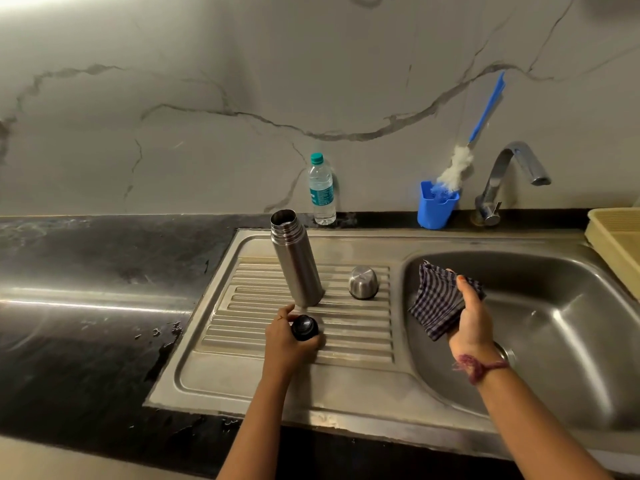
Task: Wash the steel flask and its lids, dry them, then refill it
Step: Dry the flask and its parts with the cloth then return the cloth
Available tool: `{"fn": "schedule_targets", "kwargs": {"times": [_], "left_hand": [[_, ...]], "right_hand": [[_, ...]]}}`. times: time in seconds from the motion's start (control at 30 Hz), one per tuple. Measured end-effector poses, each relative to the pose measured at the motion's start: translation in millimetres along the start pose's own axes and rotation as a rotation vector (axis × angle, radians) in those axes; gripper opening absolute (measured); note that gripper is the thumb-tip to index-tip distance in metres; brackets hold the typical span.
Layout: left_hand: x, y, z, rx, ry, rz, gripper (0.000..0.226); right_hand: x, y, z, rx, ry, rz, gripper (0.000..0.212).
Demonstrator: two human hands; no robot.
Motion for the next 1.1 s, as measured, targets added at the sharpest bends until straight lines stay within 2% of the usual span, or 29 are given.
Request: {"fn": "schedule_targets", "kwargs": {"times": [0.3, 0.4, 0.53, 0.7, 0.9, 1.0, 1.1], "left_hand": [[1, 5, 3, 0.067, 0.017, 0.071, 0.097], [1, 2, 3, 0.113, -0.001, 0.117, 0.091], [7, -14, -1, 0.261, -0.063, 0.184, 0.074], [36, -45, 5, 0.385, 0.029, 0.189, 0.065], [75, -65, 24, 0.24, 0.125, 0.139, 0.069], [91, -63, 36, 0.078, 0.124, 0.064, 0.083], [108, -46, 52, -0.046, 0.102, 0.007, 0.098]], "right_hand": [[-3, -3, 4, 0.022, 0.002, -0.014, 0.022], [-5, -3, 5, 0.02, -0.004, -0.024, 0.022], [-7, -1, 6, 0.011, -0.026, -0.031, 0.02], [-17, 4, 7, 0.002, -0.039, -0.032, 0.021], [-37, 9, 9, -0.008, -0.082, -0.015, 0.021], [-48, 12, 13, 0.016, -0.097, 0.008, 0.028], [-53, 18, 13, 0.04, -0.094, 0.017, 0.025]]}}
Point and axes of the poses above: each hand's wrist, its own z-axis towards the middle knuckle, its own x-axis out of the palm, y = z × x, the point moved 1 cm from there along z, towards the middle knuckle, and after that the axes turned 14 degrees about -z, right-handed, at the moved point
